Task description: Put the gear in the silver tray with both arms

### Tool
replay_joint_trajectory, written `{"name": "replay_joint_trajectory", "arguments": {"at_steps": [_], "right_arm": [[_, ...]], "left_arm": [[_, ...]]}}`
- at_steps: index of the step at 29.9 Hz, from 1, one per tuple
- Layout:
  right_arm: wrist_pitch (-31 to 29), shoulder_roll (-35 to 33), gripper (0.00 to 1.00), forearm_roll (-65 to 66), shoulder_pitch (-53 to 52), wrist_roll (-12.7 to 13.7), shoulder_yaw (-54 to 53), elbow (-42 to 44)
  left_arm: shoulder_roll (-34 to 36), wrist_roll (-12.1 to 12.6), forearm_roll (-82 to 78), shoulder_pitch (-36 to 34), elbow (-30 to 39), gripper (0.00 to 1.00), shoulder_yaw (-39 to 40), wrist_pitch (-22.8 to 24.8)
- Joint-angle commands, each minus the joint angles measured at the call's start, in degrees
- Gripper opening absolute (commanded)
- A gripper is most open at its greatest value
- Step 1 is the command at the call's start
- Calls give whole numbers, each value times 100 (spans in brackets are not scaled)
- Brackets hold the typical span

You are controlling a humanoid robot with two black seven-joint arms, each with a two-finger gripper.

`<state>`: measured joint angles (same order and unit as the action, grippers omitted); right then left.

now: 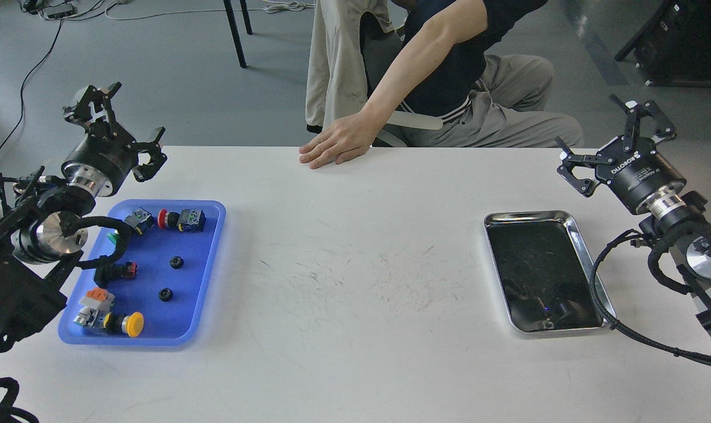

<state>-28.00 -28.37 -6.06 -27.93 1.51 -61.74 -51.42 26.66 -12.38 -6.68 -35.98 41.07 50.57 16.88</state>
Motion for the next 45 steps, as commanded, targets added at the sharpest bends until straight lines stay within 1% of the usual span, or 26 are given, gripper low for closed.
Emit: {"name": "replay_joint_trajectory", "arguments": {"at_steps": [1,22,45], "right_arm": [[0,7,99,-1,-2,-10,4,-26],[0,42,99,-1,-2,-10,13,-52],[0,-10,99,-1,6,-1,-57,-35]], "left_arm": [[23,8,-9,21,-2,100,-12,8],[-12,8,0,56,-64,100,-3,-1],[128,87,-62,91,-72,100,-65,-18]]}}
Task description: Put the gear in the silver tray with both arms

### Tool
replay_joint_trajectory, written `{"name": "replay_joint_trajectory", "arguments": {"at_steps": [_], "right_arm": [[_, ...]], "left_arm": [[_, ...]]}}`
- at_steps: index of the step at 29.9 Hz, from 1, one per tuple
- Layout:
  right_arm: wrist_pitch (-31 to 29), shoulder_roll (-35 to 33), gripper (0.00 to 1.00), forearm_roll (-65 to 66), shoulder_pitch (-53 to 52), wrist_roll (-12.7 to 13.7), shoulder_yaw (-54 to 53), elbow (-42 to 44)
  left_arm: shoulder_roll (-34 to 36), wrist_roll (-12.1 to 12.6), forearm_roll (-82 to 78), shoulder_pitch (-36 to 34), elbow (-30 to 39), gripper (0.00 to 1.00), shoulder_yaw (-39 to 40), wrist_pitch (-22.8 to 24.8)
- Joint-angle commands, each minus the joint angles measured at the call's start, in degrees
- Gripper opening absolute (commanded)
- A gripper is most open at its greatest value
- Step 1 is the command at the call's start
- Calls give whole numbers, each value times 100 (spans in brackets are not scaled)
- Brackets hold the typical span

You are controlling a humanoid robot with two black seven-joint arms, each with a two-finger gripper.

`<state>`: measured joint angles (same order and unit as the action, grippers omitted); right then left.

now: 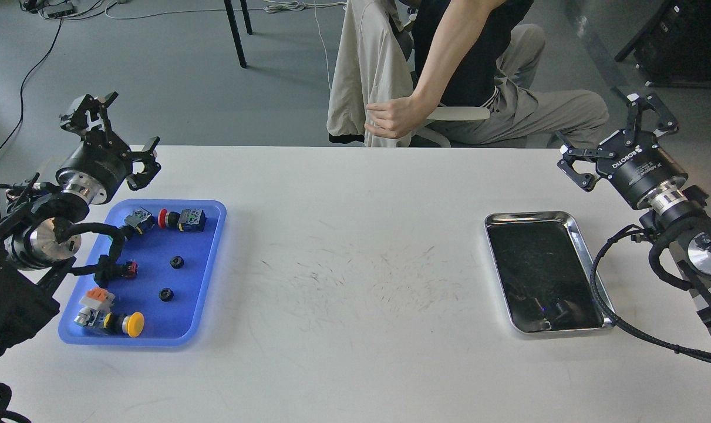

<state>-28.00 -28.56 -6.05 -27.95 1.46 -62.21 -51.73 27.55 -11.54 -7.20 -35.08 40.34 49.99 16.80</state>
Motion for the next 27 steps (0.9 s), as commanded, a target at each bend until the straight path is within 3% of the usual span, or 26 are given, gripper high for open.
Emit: {"name": "replay_joint_trajectory", "arguments": {"at_steps": [1,12,20,27], "right_arm": [[0,8,99,-2,9,-5,-19,-4],[0,0,99,7,-8,4,16,-30],[0,-123,99,7,0,13,42,-180],[0,-141,99,7,-8,21,25,-188]], "left_arm": [[49,3,-9,1,0,100,-7,-10],[514,29,-53,10,149,100,-86,25],[1305,-24,-694,89,992,100,-1157,16],[2008,-15,-2125,142,1862,100,-1404,-19]]}}
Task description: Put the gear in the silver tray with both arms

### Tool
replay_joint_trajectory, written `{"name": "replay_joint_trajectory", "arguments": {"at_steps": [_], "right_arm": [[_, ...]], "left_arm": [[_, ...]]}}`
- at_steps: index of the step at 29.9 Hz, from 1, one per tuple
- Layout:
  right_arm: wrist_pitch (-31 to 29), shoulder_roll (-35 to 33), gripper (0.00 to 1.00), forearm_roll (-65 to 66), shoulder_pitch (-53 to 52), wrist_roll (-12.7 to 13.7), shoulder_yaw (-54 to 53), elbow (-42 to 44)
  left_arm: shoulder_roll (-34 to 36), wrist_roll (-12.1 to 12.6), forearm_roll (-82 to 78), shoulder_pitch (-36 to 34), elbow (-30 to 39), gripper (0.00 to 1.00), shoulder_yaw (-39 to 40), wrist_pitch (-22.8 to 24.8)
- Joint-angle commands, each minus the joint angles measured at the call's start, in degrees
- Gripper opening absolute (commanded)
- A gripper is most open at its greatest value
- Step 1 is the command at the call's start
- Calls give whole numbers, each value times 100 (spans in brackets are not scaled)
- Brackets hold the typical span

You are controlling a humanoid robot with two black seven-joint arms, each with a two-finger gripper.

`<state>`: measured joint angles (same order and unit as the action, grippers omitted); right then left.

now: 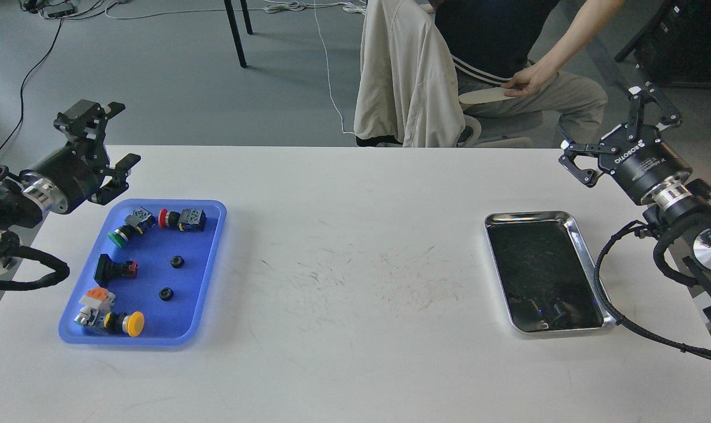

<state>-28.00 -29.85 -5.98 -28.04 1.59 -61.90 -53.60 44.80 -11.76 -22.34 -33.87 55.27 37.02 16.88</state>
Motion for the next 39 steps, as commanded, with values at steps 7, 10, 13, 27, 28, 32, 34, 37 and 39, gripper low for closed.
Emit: {"name": "replay_joint_trajectory", "arguments": {"at_steps": [7,10,13,27,28,32,34,37,39], "right_arm": [[0,-12,99,0,9,-1,-41,-1],[0,-12,99,0,9,-10,-59,8],[5,-12,99,0,17,-10,-77,16],[0,-39,99,0,61,-27,-68,16],[0,-47,99,0,70,-27,-68,16],[0,-47,99,0,70,-27,-77,16],[0,-39,99,0,70,-27,-77,16],[0,-47,99,0,70,-27,-68,16],[0,-39,99,0,70,-27,-59,16]], "left_arm": [[863,16,-3746,3,1467,100,-345,-10],[1152,16,-5075,30,2056,100,-362,-9],[1250,25,-6261,109,2338,100,-546,-62],[758,16,-8515,214,1926,99,-1575,-792],[714,16,-8515,214,1856,98,-1645,-800],[600,-10,-8594,206,1645,96,-1856,-941],[591,-28,-8594,214,1583,96,-1857,-985],[416,-45,-8603,206,1443,95,-1900,-1187],[345,-54,-8690,206,1294,95,-1936,-1310]]}}
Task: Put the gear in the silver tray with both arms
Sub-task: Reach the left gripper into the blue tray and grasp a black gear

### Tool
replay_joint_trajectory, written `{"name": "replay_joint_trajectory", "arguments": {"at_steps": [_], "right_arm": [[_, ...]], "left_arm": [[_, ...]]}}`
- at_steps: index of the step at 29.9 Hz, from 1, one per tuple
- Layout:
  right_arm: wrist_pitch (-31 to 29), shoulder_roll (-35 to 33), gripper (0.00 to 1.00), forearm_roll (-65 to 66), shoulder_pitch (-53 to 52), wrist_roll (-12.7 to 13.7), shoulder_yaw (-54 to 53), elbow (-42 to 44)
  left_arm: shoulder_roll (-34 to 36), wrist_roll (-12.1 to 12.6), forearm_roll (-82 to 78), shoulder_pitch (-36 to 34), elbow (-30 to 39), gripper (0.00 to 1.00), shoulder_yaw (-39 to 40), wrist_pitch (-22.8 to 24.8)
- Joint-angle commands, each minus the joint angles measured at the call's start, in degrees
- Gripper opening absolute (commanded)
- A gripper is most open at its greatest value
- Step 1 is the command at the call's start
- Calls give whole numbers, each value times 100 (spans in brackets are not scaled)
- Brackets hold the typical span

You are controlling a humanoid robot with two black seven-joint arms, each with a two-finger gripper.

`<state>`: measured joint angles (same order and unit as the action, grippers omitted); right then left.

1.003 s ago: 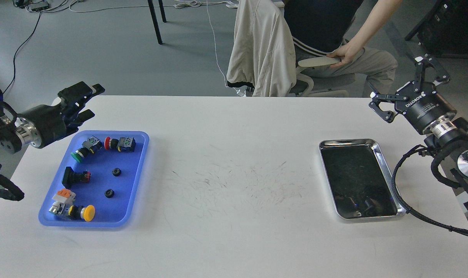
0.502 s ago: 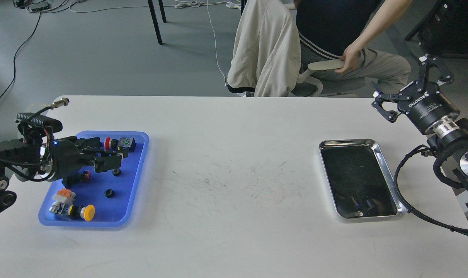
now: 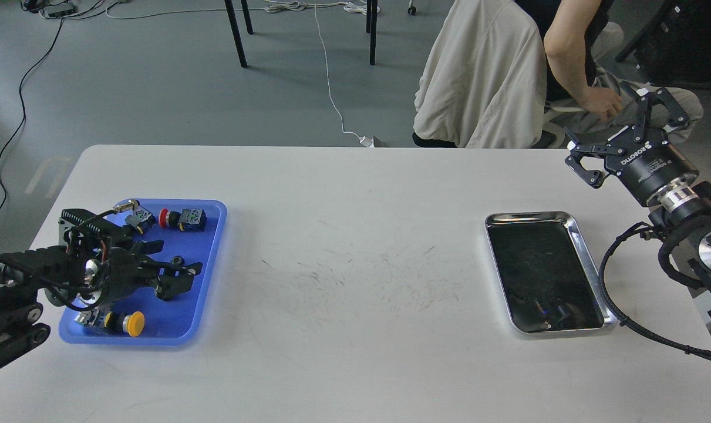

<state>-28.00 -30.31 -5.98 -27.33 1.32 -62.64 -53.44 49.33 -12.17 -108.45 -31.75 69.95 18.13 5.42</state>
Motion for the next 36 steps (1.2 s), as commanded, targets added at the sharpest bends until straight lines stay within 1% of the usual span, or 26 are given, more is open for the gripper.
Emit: {"name": "replay_joint_trajectory", "arguments": {"at_steps": [1,5,8,13,15,17,20,21,23,24,26,27,28,29,30,31,32,34,36], "right_arm": [[0,8,99,0,0,0,24,1],[0,8,99,0,0,0,24,1],[0,-1,99,0,0,0,24,1],[0,8,99,0,0,0,42,1],[0,8,99,0,9,0,50,1],[0,8,99,0,0,0,50,1],[0,8,99,0,9,0,50,1],[0,8,99,0,0,0,59,1],[0,8,99,0,0,0,59,1],[0,8,99,0,0,0,59,1],[0,8,99,0,0,0,59,1],[0,8,99,0,0,0,59,1],[0,8,99,0,0,0,59,1],[0,8,99,0,9,0,59,1],[0,8,99,0,0,0,59,1],[0,8,99,0,0,0,59,1],[0,8,99,0,9,0,59,1],[0,8,99,0,0,0,59,1],[0,8,99,0,0,0,59,1]], "left_arm": [[-116,-13,-141,-7,-244,95,-47,-190],[-213,-57,-194,2,-368,94,-56,-216],[-231,-75,-203,2,-499,91,-125,-260],[-239,-172,-211,-7,-763,77,-310,-480],[-274,-180,-211,-15,-842,73,-337,-507],[-301,-242,-211,-15,-912,70,-346,-507],[-310,-259,-211,-15,-983,61,-346,-507],[-319,-260,-211,-7,-1000,57,-346,-507],[-310,-260,-220,-15,-1009,56,-346,-507],[-319,-260,-255,-15,-1009,50,-346,-507],[-319,-260,-255,-15,-1009,50,-346,-507],[-319,-260,-273,-15,-1009,43,-346,-507],[-310,-260,-264,-15,-1009,39,-346,-507],[-310,-260,-255,-15,-1009,33,-346,-507],[-301,-260,-255,-15,-1009,24,-346,-507],[-301,-260,-255,-15,-1009,24,-346,-507],[-301,-277,-255,-15,-1009,16,-346,-507],[-292,-286,-247,-24,-1009,10,-346,-507],[-292,-321,-247,-42,-1009,9,-346,-507]]}}
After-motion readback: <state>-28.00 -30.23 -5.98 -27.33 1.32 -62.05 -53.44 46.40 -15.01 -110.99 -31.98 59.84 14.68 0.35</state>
